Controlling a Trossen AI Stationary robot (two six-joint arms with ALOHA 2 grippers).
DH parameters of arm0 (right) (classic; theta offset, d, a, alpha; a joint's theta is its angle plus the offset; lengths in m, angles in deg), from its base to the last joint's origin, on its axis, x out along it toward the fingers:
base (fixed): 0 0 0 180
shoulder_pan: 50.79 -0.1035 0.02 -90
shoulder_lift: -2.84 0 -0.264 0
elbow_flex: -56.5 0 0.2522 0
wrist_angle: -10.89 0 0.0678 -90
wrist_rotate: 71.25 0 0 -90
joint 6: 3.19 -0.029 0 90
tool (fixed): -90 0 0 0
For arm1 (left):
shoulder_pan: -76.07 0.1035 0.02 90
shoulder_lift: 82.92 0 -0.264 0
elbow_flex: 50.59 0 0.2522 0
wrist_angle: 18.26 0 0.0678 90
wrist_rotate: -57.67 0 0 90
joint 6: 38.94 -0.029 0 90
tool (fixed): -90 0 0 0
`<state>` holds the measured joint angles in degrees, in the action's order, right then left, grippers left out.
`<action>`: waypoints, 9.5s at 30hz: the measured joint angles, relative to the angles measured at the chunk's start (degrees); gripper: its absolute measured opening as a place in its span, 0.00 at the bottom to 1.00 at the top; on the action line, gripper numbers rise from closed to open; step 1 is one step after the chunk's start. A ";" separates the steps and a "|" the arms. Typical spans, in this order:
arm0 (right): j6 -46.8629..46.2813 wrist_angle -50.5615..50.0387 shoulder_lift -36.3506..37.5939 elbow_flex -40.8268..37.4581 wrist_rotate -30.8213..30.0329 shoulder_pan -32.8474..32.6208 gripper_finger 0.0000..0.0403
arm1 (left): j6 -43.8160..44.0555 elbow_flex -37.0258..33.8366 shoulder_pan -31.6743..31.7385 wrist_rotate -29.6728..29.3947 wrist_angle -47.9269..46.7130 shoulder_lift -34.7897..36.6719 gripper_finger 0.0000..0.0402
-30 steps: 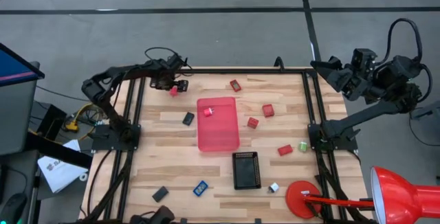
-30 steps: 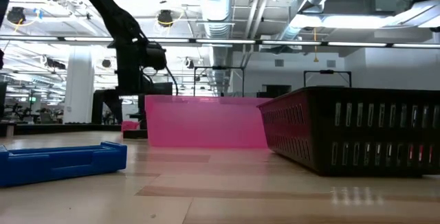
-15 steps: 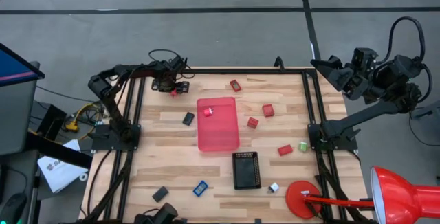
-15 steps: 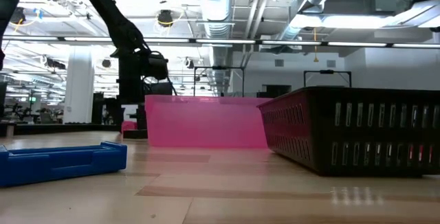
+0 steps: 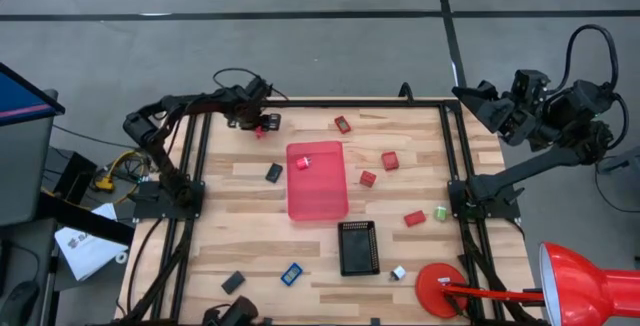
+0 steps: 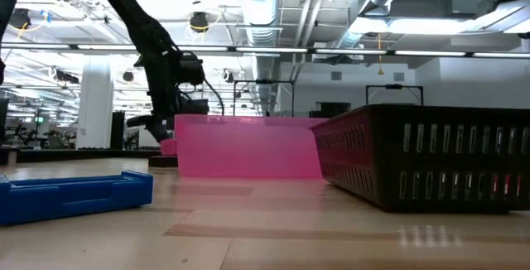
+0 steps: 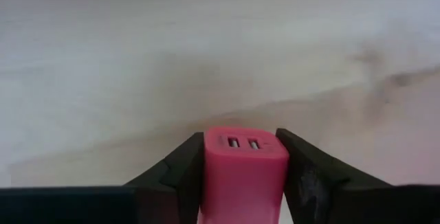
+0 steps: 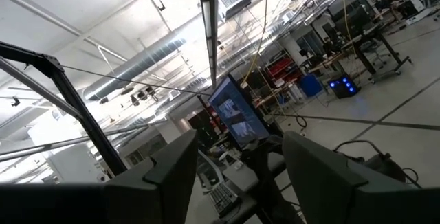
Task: Pick & Place Office items
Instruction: Put the pink charger adapter into the pink bin, then put the left red charger adapter into the pink bin
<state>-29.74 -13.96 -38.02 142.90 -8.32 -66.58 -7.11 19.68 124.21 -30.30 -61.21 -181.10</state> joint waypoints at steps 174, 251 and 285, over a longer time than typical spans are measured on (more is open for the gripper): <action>-24.62 -44.75 -12.66 16.93 -17.09 -9.64 0.52 | -1.50 -46.73 -43.21 -17.27 36.52 68.31 0.65; 11.57 -9.41 -41.83 -28.66 27.75 26.87 0.28 | -2.86 -46.97 -40.02 -18.25 34.35 69.33 0.65; 3.43 -1.10 -64.77 -2.47 36.95 29.36 0.45 | -2.86 -46.93 -40.04 -18.26 35.68 69.32 0.65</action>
<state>-26.30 -15.07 -102.80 140.43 28.63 -37.22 -9.97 -27.25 84.17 -48.56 -25.52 -111.78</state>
